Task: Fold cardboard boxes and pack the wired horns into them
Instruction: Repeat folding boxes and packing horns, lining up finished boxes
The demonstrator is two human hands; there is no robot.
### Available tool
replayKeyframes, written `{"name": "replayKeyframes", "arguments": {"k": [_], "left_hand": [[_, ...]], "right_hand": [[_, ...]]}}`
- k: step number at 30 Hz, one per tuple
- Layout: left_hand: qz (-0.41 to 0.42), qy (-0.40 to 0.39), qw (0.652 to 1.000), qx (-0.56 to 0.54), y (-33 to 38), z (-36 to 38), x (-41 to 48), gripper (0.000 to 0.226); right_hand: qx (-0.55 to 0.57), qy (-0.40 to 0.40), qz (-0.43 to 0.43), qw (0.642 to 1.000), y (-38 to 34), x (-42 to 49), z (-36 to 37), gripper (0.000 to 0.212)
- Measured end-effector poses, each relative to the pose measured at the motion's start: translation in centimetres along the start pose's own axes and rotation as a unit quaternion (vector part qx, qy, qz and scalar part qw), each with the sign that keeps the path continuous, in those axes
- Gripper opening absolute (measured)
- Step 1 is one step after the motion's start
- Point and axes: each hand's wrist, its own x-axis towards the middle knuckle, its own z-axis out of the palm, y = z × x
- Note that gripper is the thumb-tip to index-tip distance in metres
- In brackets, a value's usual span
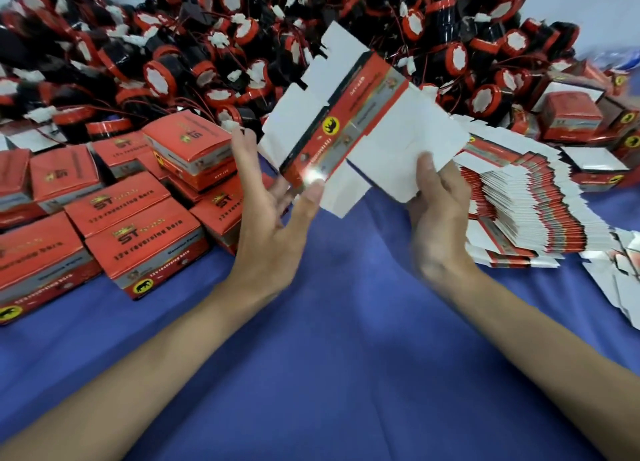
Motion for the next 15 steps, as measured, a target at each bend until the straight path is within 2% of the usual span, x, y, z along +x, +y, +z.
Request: {"name": "replayKeyframes", "arguments": {"k": [2, 5, 7, 9, 10, 11, 13, 15], "left_hand": [[0.020, 0.025, 0.999, 0.006, -0.2, 0.0, 0.2, 0.088], [0.049, 0.062, 0.996, 0.034, -0.9, -0.2, 0.1, 0.072], [0.024, 0.076, 0.996, 0.045, -0.7, -0.4, 0.0, 0.053], [0.025, 0.055, 0.994, 0.096, -0.8, -0.3, -0.2, 0.025], [0.036, 0.037, 0.991, 0.126, -0.9, -0.3, -0.3, 0.013], [0.047, 0.019, 0.987, 0.151, -0.9, -0.3, -0.3, 0.007], [0.064, -0.011, 0.981, 0.184, -0.9, -0.5, -0.2, 0.025], [0.041, -0.058, 0.988, 0.136, -0.7, -0.6, -0.1, 0.036]], "right_hand": [[-0.053, 0.045, 0.029, 0.997, 0.4, 0.6, -0.5, 0.023], [-0.121, 0.056, 0.041, 0.990, 0.7, 1.3, -1.0, 0.025], [-0.168, 0.046, 0.026, 0.984, 0.6, 1.5, -1.1, 0.019], [-0.187, 0.029, 0.009, 0.982, 0.6, 1.6, -1.1, 0.005], [-0.190, 0.013, 0.013, 0.982, 0.6, 1.6, -1.1, 0.012], [-0.194, -0.014, 0.015, 0.981, 0.6, 1.5, -1.0, 0.031], [-0.202, -0.082, 0.008, 0.976, 0.6, 1.0, -0.7, 0.063], [-0.196, -0.151, -0.011, 0.969, 0.5, 0.1, 0.0, 0.066]]}}
